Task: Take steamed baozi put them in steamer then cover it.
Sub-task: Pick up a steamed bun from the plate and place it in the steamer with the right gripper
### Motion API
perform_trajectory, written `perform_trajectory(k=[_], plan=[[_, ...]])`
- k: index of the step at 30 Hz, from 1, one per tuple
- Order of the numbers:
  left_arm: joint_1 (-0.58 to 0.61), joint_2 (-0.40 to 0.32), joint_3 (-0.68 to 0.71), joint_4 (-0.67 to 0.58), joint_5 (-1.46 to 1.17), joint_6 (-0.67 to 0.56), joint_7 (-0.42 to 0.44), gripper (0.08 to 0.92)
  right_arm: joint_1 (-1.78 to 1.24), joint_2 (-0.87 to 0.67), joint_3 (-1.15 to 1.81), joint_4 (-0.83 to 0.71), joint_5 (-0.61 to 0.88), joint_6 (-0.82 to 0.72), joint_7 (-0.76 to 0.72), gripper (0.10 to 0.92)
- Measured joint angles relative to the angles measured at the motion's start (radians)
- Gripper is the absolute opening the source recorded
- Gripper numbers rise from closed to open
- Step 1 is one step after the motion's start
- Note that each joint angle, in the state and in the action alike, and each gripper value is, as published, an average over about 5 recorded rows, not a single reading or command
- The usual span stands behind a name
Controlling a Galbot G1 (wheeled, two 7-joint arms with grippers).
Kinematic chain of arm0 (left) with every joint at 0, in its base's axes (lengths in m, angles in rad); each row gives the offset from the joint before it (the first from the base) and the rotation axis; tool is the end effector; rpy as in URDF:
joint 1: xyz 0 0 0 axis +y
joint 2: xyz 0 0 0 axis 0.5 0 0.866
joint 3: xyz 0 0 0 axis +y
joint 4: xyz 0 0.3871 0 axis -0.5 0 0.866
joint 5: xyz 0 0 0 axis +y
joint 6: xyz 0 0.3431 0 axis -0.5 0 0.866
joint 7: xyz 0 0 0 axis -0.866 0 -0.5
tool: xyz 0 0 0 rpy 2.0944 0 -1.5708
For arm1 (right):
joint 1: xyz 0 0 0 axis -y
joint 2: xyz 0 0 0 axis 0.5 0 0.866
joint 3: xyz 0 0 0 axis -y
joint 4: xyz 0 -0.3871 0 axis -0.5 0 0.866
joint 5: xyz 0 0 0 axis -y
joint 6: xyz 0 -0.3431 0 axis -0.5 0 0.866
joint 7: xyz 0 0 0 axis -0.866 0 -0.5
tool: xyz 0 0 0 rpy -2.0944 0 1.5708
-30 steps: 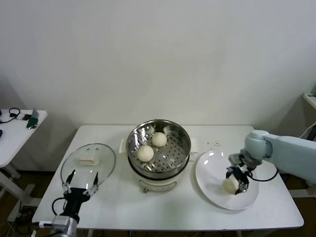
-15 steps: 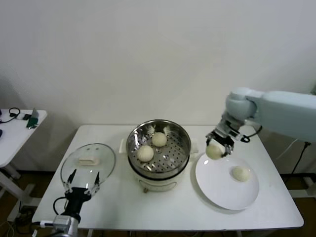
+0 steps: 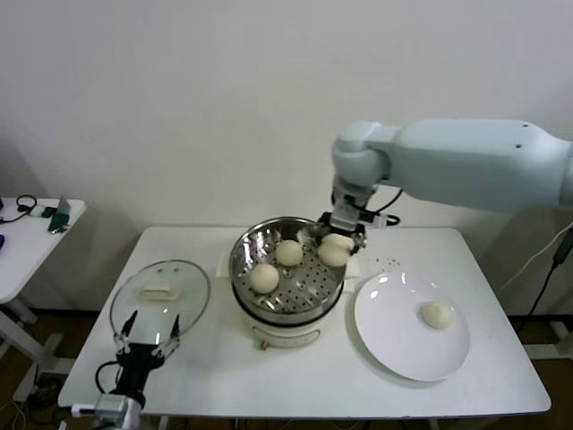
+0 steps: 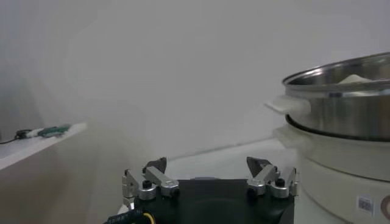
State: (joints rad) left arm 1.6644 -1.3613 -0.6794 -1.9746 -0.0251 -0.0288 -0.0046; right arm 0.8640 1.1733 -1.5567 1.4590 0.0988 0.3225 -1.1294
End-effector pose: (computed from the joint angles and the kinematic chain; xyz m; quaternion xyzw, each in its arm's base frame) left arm 0.1172 0.1004 -0.3733 0.0184 -0.9895 -0.1168 0.0828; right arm 0.5338 0.1098 0.0127 0.6465 -0.1003 0.7524 0.0767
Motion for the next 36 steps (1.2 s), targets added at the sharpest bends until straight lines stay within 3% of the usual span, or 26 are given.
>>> perform_trajectory(k=[22, 30, 36], plan=[[0.005, 0.034, 0.003, 0.015, -0.014, 0.001, -0.003, 0.823, -0.174, 0.194, 0.008, -0.107, -0.032, 0.075, -0.019, 0.723], [0.005, 0.038, 0.0, 0.021, -0.017, 0.001, -0.004, 0.823, -0.188, 0.204, 0.009, -0.117, -0.033, 0.081, -0.02, 0.811], [0.004, 0.038, -0.001, 0.022, -0.017, 0.001, -0.005, 0.823, -0.185, 0.198, 0.016, -0.117, -0.031, 0.083, -0.021, 0.822]])
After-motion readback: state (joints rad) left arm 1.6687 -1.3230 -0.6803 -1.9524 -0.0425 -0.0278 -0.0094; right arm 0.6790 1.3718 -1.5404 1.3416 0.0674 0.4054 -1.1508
